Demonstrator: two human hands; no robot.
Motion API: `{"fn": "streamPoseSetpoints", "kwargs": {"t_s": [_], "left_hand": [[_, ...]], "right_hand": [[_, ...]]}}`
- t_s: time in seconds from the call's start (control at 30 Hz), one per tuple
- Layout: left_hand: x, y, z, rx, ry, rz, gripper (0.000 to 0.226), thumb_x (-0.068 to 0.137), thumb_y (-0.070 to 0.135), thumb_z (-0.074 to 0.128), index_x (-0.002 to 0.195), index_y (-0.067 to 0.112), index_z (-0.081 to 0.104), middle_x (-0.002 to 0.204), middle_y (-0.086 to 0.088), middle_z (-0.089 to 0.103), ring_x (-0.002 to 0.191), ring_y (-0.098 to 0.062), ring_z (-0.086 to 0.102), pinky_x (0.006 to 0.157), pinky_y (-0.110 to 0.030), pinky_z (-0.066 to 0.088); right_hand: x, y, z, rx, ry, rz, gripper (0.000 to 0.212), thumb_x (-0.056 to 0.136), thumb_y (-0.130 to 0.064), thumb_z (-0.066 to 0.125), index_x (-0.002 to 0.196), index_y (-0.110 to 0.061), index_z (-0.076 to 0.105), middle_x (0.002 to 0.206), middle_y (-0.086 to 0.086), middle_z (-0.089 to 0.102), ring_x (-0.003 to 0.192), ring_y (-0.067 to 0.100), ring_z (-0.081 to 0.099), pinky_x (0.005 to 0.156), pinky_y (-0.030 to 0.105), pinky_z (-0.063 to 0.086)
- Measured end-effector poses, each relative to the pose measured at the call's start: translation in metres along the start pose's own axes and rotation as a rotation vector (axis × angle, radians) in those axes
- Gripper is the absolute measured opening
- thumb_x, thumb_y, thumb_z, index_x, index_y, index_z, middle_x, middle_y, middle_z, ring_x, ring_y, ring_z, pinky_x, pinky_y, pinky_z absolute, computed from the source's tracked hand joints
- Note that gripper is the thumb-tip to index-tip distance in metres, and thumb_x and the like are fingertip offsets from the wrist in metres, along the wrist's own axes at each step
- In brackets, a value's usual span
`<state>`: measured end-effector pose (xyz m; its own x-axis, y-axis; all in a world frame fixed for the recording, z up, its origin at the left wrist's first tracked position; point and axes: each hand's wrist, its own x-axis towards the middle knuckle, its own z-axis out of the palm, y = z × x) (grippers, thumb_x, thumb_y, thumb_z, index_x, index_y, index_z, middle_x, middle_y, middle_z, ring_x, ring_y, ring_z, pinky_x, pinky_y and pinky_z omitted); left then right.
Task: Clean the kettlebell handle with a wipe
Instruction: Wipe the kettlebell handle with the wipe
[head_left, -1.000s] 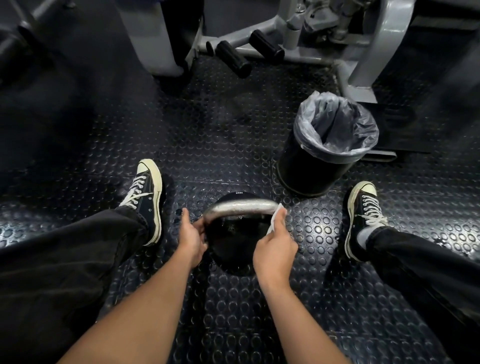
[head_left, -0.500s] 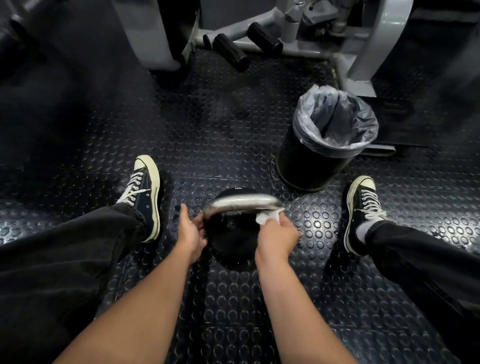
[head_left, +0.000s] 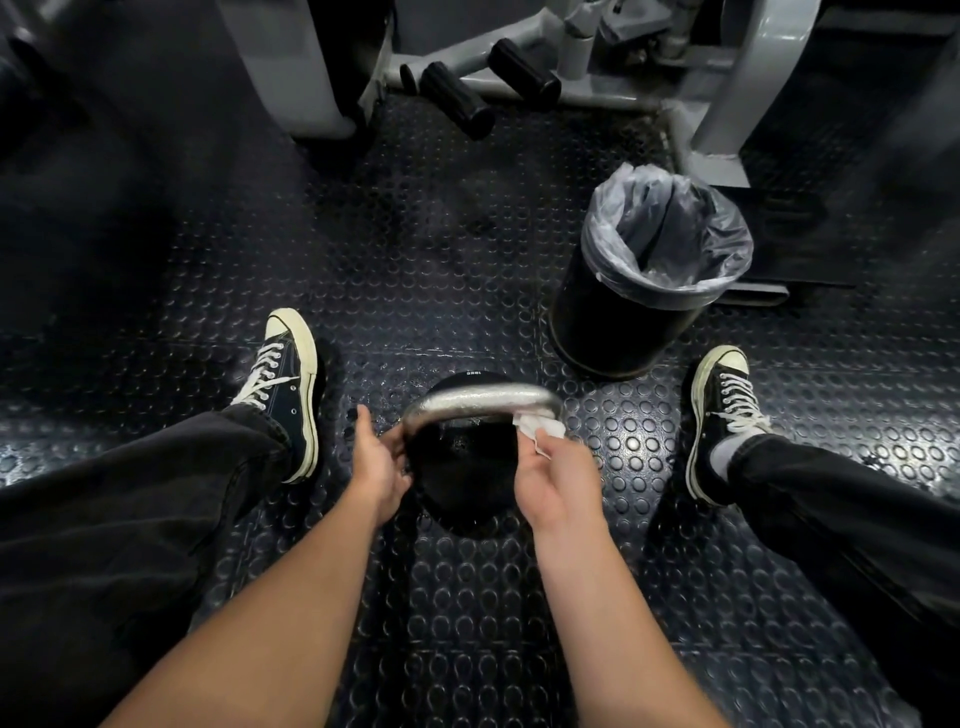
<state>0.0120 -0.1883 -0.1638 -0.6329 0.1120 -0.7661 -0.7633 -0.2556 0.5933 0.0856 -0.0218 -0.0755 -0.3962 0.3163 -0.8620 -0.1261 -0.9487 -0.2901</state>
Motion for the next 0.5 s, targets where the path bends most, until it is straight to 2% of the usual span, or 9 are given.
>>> {"fn": "streamPoseSetpoints", "kwargs": {"t_s": [0.17, 0.3, 0.37, 0.43, 0.5], "left_hand": [[0.000, 0.000, -0.001, -0.011, -0.016, -0.002, 0.090, 0.094, 0.076, 0.016, 0.125, 0.008, 0.066, 0.126, -0.017, 0.066, 0.122, -0.028, 0.056, 0.111, -0.051, 0.037], [0.001, 0.001, -0.002, -0.008, -0.026, -0.004, 0.090, 0.093, 0.077, 0.016, 0.124, 0.009, 0.067, 0.126, -0.016, 0.066, 0.125, -0.028, 0.055, 0.114, -0.053, 0.035], [0.001, 0.000, -0.002, -0.014, -0.021, -0.007, 0.090, 0.093, 0.076, 0.016, 0.125, 0.008, 0.066, 0.126, -0.016, 0.066, 0.125, -0.028, 0.055, 0.113, -0.053, 0.035], [0.001, 0.000, -0.002, -0.017, -0.027, -0.009, 0.090, 0.093, 0.076, 0.016, 0.125, 0.008, 0.066, 0.125, -0.016, 0.066, 0.123, -0.028, 0.056, 0.112, -0.051, 0.037], [-0.001, 0.001, -0.002, -0.009, -0.045, -0.012, 0.090, 0.093, 0.076, 0.014, 0.126, 0.009, 0.065, 0.123, -0.015, 0.068, 0.119, -0.026, 0.059, 0.110, -0.048, 0.040]], "right_hand": [[0.009, 0.003, 0.002, -0.047, -0.027, -0.026, 0.052, 0.098, 0.013, 0.046, 0.148, 0.011, 0.032, 0.157, 0.024, 0.031, 0.137, 0.034, 0.045, 0.092, 0.031, 0.051], [0.010, 0.004, 0.004, 0.004, -0.008, -0.024, 0.052, 0.097, 0.013, 0.049, 0.147, 0.010, 0.035, 0.154, 0.024, 0.036, 0.126, 0.029, 0.053, 0.090, 0.028, 0.053], [0.013, 0.006, -0.003, 0.013, -0.006, -0.050, 0.054, 0.095, 0.014, 0.050, 0.146, 0.009, 0.034, 0.154, 0.024, 0.036, 0.128, 0.031, 0.052, 0.084, 0.029, 0.057], [0.014, 0.006, -0.004, -0.002, -0.032, -0.071, 0.058, 0.094, 0.015, 0.051, 0.149, 0.008, 0.032, 0.158, 0.023, 0.032, 0.131, 0.032, 0.050, 0.084, 0.029, 0.056], [0.016, 0.005, 0.000, 0.029, -0.042, -0.075, 0.058, 0.095, 0.014, 0.050, 0.149, 0.009, 0.029, 0.155, 0.023, 0.034, 0.118, 0.029, 0.057, 0.088, 0.029, 0.054]]}}
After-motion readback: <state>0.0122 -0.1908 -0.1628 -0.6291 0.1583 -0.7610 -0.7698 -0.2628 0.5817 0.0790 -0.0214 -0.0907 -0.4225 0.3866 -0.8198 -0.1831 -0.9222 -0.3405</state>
